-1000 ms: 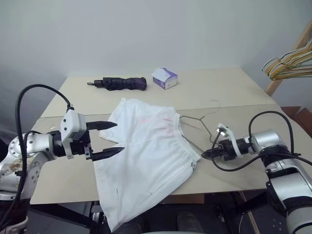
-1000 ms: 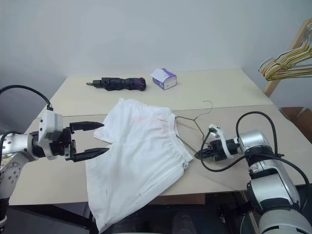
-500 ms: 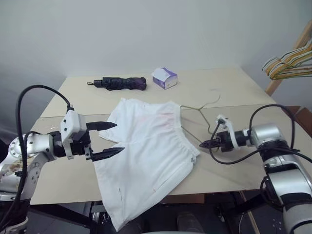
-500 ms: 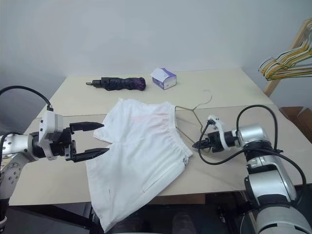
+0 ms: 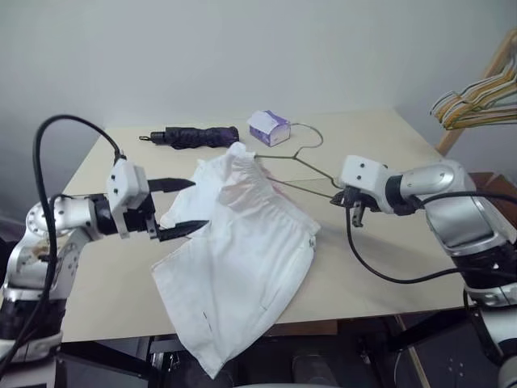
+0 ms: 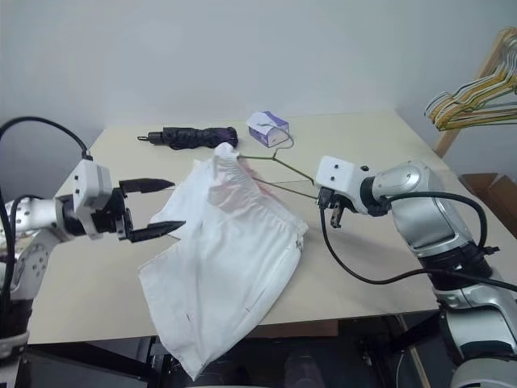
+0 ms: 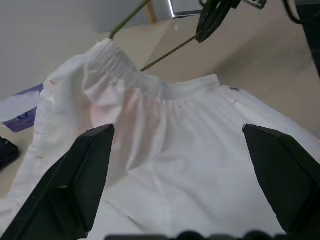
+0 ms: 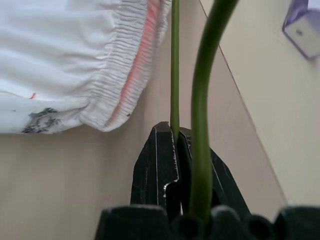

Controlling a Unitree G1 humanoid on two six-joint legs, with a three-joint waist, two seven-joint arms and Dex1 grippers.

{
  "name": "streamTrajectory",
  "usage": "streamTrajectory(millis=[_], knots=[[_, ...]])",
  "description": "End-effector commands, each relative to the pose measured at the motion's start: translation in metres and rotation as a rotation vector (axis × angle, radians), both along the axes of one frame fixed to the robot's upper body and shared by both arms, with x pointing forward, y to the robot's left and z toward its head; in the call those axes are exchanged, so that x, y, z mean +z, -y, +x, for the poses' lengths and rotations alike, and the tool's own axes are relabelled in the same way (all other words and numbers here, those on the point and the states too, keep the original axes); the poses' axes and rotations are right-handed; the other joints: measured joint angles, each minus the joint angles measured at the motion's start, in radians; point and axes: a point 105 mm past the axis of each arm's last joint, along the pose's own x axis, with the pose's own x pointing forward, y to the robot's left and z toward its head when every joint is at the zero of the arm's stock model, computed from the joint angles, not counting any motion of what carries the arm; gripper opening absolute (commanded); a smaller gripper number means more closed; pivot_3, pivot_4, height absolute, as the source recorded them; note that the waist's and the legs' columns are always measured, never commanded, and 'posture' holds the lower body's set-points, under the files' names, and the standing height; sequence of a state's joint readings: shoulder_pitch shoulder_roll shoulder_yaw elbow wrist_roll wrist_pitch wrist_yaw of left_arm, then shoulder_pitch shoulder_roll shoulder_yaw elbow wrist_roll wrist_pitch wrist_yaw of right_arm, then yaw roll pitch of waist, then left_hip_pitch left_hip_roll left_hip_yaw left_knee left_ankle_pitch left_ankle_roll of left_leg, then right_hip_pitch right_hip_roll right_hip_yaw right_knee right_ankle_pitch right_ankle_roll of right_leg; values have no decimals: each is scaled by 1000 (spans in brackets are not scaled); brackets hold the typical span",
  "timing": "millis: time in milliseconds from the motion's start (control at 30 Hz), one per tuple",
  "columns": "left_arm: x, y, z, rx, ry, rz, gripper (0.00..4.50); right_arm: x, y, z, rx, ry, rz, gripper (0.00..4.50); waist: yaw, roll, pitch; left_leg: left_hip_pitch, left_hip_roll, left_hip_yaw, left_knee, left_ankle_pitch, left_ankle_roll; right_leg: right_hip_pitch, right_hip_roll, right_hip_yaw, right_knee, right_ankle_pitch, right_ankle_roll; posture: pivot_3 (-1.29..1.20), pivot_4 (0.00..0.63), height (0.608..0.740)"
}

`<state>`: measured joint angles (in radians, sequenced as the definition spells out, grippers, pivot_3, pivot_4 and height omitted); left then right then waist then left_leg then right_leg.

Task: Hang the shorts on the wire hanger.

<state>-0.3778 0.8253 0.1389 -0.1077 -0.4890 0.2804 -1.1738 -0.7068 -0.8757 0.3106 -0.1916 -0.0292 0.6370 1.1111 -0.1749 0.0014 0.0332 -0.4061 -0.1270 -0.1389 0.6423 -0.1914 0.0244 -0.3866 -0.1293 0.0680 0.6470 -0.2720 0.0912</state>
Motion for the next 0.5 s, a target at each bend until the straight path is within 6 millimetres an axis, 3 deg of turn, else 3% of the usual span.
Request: streamTrajectory(millis=[33, 200, 500], knots=[[17, 3, 6, -71, 92, 72, 4453, 13, -21, -19, 125, 49, -35, 0, -13, 0, 0, 0, 0, 0, 0, 0, 0, 0, 0, 0, 0, 0, 0, -278, 0, 740], [23, 10, 11, -175, 124, 185, 4453, 6, -26, -30, 169, 10, -97, 0, -62, -1, 0, 0, 0, 0, 0, 0, 1, 1, 0, 0, 0, 0, 1, -311, 0, 740], [-11, 19, 9, -392, 70, 465, 4453, 7, -28, -39, 190, -95, -88, 0, -155, -1, 0, 0, 1, -1, 0, 5, 8, 2, 0, 0, 2, -1, 3, -320, 0, 740]])
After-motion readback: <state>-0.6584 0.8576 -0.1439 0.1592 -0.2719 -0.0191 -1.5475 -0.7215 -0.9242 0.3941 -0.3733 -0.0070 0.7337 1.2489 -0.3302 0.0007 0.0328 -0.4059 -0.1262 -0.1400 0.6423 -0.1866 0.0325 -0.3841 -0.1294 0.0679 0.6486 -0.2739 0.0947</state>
